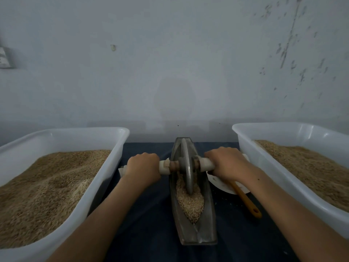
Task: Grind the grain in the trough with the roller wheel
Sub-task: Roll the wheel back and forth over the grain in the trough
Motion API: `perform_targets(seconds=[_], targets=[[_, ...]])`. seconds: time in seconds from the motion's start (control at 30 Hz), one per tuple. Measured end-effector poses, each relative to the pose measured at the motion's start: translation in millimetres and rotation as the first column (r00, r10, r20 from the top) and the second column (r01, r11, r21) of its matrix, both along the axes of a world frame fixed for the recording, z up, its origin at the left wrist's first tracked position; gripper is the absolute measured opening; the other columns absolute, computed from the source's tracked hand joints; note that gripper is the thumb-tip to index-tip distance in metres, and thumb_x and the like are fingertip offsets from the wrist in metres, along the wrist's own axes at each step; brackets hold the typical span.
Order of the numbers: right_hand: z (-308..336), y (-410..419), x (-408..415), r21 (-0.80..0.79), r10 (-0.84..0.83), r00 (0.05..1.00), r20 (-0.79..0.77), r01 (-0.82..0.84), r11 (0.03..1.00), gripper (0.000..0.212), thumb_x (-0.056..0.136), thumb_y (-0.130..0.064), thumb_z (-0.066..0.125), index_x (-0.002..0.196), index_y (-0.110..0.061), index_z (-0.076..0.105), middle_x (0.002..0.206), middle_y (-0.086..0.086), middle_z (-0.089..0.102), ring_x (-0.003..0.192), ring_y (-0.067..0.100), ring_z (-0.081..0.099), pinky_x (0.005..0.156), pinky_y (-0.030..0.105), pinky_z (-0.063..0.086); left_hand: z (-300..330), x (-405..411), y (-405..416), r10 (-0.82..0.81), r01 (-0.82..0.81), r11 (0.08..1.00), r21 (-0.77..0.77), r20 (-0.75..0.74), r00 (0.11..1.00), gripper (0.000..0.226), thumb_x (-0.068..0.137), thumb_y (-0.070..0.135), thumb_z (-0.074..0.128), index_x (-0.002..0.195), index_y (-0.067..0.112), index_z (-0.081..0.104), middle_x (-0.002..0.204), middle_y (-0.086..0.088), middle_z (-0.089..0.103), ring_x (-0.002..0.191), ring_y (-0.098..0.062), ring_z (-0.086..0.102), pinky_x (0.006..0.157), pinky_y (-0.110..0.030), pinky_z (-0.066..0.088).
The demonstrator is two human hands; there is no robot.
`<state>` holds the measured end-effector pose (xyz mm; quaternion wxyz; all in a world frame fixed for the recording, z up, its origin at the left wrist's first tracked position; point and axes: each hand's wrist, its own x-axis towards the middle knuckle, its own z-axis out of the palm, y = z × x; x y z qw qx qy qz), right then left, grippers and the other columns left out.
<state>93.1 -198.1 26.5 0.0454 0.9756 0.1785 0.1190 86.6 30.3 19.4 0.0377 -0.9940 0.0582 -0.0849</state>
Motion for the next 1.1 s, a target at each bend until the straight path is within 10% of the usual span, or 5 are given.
perform_targets(seconds=[0.23,0.57,0.87,1.1], targets=[[9,-1,-5,-0.025,0.004,0.985,-0.172,-0.008,1.0,0.021,0.085,-0.033,0.066,0.104,-0.031,0.06,0.099,-0.005,0.064,0.087,0.015,0.059,0.067,0.028,0.038,5,0,1,-0.009,0.011,1.0,0.023,-0.104,0.995,0.027,0.083,0.03,0.065,0.105,0.018,0.057,0.08,0.004,0.049,0.078,-0.014,0.051,0.071,-0.028,0.041],[-16,2,6,0.09,-0.048,0.984,0.173,0.032,0.995,0.01,0.089,-0.022,0.054,0.097,-0.027,0.05,0.094,-0.002,0.064,0.089,0.023,0.061,0.066,0.033,0.037,-2,-5,-5,-0.034,0.042,0.998,-0.042,0.181,0.983,0.013,0.089,0.029,0.055,0.099,0.02,0.051,0.098,-0.001,0.061,0.089,-0.021,0.059,0.069,-0.03,0.037],[9,2,-1,-0.075,-0.005,0.993,-0.12,-0.004,0.997,0.028,0.084,-0.032,0.065,0.111,-0.029,0.061,0.102,-0.002,0.065,0.089,0.016,0.061,0.065,0.027,0.036,5,4,6,-0.041,0.036,0.999,-0.026,-0.217,0.975,0.033,0.08,0.031,0.068,0.106,0.017,0.056,0.073,0.007,0.045,0.077,-0.014,0.052,0.072,-0.028,0.044],[2,3,0,-0.015,-0.016,1.0,-0.016,0.015,1.0,0.01,0.087,-0.029,0.059,0.089,-0.033,0.051,0.088,-0.005,0.059,0.083,0.017,0.058,0.064,0.028,0.033,3,1,2,-0.017,0.016,1.0,-0.013,-0.085,0.996,0.022,0.084,0.028,0.062,0.103,0.017,0.057,0.088,0.001,0.058,0.083,-0.018,0.057,0.073,-0.029,0.044]])
